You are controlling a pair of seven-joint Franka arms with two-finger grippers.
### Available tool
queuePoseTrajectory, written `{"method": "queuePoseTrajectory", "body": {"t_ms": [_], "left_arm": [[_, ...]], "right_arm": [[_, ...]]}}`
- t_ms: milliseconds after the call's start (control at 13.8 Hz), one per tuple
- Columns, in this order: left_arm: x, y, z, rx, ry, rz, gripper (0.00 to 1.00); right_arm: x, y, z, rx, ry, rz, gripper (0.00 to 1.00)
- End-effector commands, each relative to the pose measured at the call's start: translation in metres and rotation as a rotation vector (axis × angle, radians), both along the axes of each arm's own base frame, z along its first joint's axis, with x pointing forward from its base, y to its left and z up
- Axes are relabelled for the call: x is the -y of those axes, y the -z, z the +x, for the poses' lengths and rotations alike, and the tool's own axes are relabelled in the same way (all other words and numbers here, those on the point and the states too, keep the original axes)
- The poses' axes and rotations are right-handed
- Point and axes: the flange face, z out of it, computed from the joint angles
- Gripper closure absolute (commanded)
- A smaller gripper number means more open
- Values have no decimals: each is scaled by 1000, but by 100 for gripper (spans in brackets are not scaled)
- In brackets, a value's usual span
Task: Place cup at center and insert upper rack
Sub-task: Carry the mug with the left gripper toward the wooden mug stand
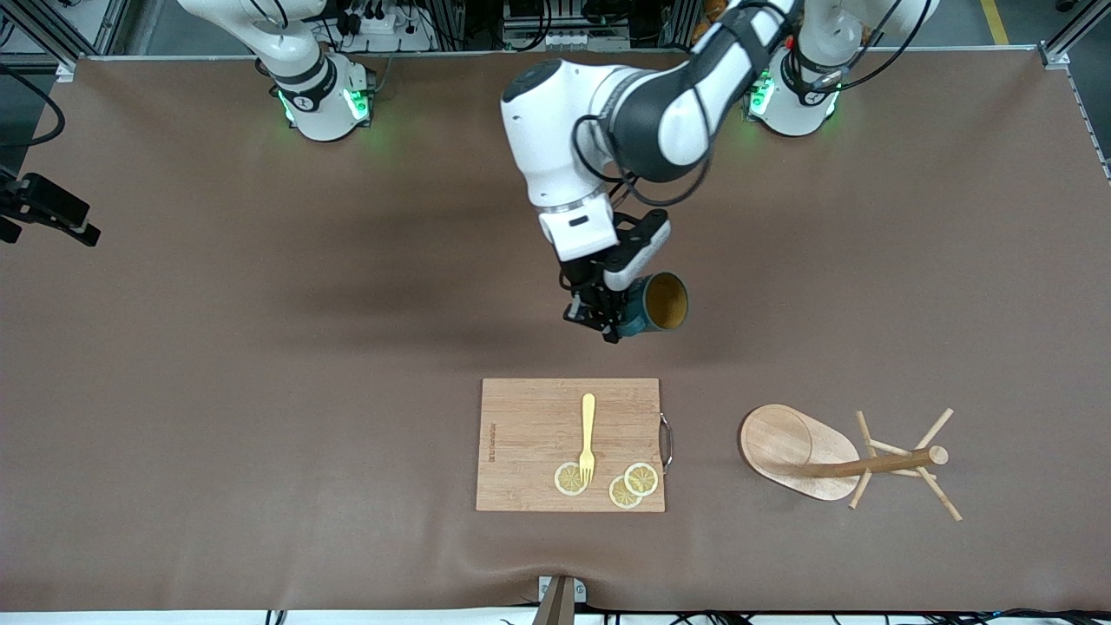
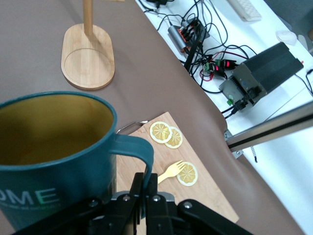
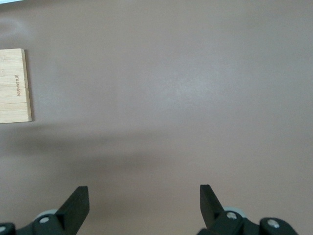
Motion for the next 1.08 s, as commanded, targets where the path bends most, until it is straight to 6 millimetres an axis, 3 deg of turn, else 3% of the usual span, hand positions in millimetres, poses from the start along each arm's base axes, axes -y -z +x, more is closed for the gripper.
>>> {"method": "queuePoseTrajectory", "body": {"t_ms": [0, 506, 1012], "left_arm": [[-22, -27, 11, -17, -40, -77, 100], [-67, -63, 31, -173, 43, -195, 100], [-163, -98, 76, -292, 38, -448, 100]], "right_arm": [[0, -10, -6, 21, -10, -12, 0], [-1, -10, -5, 20, -9, -10, 0], [0, -10, -6, 15, -1, -9, 0]]}}
